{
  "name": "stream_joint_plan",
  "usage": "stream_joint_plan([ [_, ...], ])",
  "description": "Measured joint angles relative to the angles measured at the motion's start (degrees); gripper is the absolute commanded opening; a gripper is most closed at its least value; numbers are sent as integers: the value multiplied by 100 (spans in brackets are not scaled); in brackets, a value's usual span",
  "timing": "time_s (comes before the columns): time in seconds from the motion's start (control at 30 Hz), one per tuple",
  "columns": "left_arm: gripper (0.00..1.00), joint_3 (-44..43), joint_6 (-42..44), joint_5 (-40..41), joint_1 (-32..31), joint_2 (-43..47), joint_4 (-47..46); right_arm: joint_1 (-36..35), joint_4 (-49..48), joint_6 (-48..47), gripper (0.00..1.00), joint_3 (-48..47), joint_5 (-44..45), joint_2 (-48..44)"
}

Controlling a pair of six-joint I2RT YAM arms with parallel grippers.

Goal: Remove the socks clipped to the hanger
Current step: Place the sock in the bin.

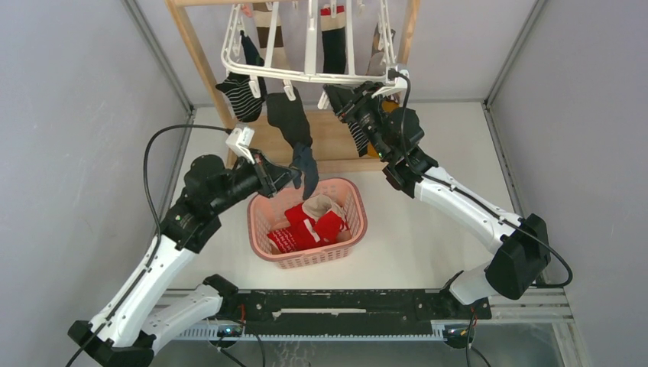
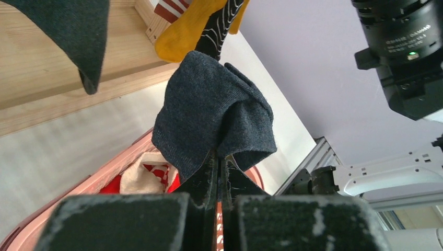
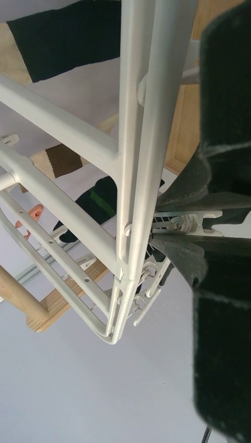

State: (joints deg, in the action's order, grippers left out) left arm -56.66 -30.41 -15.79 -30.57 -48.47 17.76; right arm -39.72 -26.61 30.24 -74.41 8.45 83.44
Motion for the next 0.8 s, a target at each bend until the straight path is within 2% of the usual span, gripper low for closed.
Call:
stream_joint_plan([
  [0.1, 0, 70, -81, -66, 0, 168, 2, 0, 28, 2, 30, 0, 2, 0],
  [0.3, 0, 452, -216, -151, 0, 468, 22, 0, 44, 33, 45, 0, -15, 0],
  [0.6, 2, 796, -308, -136, 0, 643, 177, 0, 68, 66, 59, 101, -46, -22],
  [0.8, 5, 896, -330, -52, 0, 675, 313, 0, 114, 74, 62, 374, -57, -109],
])
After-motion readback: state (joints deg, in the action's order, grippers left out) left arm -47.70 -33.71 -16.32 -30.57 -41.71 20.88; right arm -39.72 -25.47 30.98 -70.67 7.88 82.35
